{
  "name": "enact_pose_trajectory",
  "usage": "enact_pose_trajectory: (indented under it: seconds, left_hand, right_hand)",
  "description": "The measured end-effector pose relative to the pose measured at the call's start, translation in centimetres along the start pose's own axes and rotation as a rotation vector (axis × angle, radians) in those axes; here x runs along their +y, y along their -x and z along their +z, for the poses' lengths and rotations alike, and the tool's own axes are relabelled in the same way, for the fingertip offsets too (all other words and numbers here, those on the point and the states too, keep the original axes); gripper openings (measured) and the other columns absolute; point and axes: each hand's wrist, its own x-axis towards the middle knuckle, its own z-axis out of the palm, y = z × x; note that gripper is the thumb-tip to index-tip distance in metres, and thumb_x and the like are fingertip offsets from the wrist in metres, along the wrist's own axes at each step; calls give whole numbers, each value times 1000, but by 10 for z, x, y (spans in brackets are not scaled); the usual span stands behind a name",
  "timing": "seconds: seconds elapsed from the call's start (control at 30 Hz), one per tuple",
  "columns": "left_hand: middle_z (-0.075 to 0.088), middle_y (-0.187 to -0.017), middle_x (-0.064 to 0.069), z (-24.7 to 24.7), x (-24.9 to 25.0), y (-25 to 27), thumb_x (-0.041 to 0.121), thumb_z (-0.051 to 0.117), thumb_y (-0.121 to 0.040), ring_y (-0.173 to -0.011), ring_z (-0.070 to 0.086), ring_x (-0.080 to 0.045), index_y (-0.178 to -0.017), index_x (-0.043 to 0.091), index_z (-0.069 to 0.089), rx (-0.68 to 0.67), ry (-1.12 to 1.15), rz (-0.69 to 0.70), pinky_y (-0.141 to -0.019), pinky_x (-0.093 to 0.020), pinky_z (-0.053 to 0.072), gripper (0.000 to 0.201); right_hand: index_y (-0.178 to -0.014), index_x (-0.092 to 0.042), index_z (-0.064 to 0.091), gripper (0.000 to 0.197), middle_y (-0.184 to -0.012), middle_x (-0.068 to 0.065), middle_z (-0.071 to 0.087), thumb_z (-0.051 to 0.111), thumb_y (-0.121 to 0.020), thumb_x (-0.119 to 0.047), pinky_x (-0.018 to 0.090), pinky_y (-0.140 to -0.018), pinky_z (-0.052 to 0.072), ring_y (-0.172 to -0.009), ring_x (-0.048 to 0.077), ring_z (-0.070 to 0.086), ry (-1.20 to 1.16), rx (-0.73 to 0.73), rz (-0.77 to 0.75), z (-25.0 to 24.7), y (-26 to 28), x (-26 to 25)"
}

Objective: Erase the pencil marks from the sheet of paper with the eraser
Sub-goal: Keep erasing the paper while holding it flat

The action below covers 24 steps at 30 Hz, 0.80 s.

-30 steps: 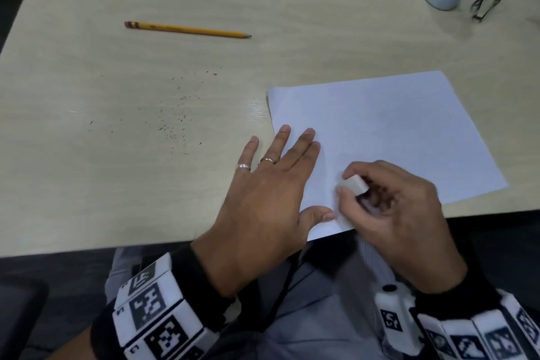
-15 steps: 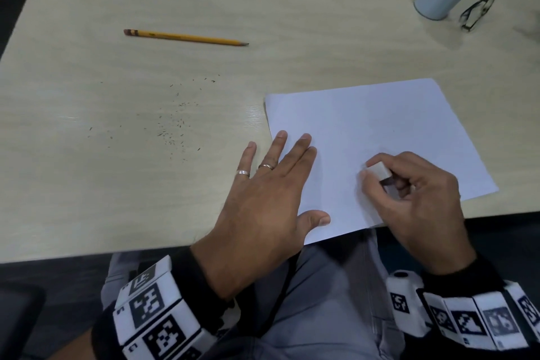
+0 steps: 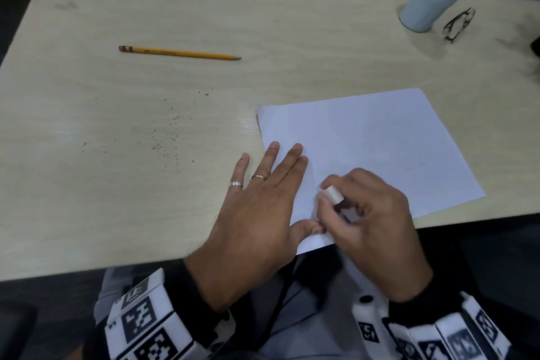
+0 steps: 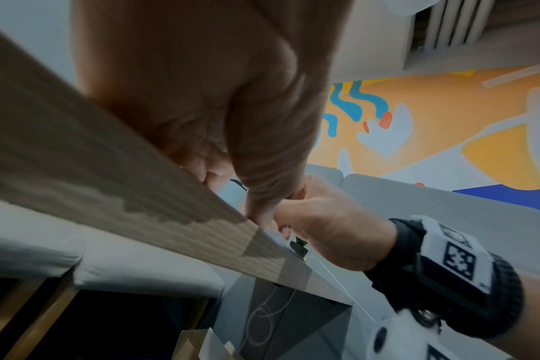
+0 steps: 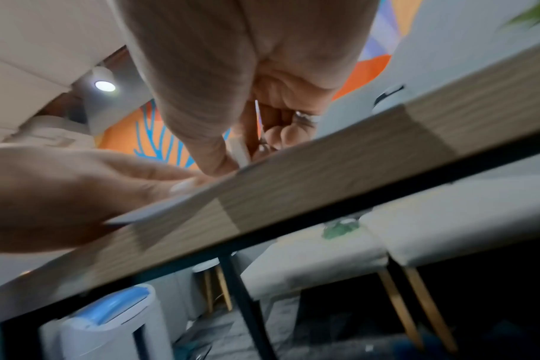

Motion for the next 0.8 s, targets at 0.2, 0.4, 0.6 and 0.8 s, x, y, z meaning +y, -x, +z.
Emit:
enact_pose_trajectory:
  seconds: [0.2,0.4,0.6,0.8]
  left_hand:
    - [-25,-171,18,-8,5,-1,69,40,-102,-154,-33,-7,-168,29,-6,-12,20,-6,-126,-45,-21,90]
    - [-30,-170,16,-8,5,-2,71,37,-102,-153,-35,-7,-167,27,-12,-35,-21,-10,-127,-45,-20,93]
    - [-31,-169,17,-9,5,-2,70,39,-102,-152,-36,-7,-167,27,-12,-35,-5,-12,-127,-45,-21,93]
    - [-31,-169,18,-10,5,-2,70,39,-102,-153,-36,-7,-167,28,-13,-38,-6,-14,-127,-45,-19,93]
  right_hand:
    - [-82,-17,75,16,-73,1,57,81,-91,-6,30,-68,42,-72,18,54,48,150,154,-21,-13,34]
    - [-87,-16,76,12,-76,0,58,80,-92,-6,32,-69,44,-73,21,57,-15,86,104,-13,-9,32]
    - [-91,-16,76,7,-76,-2,57,78,-93,-10,30,-71,46,-76,20,57,48,34,24,-5,-10,10]
    - [-86,-19,76,13,-74,0,57,77,-95,-10,44,-71,49,-76,24,54,102,161,150,-30,-26,53]
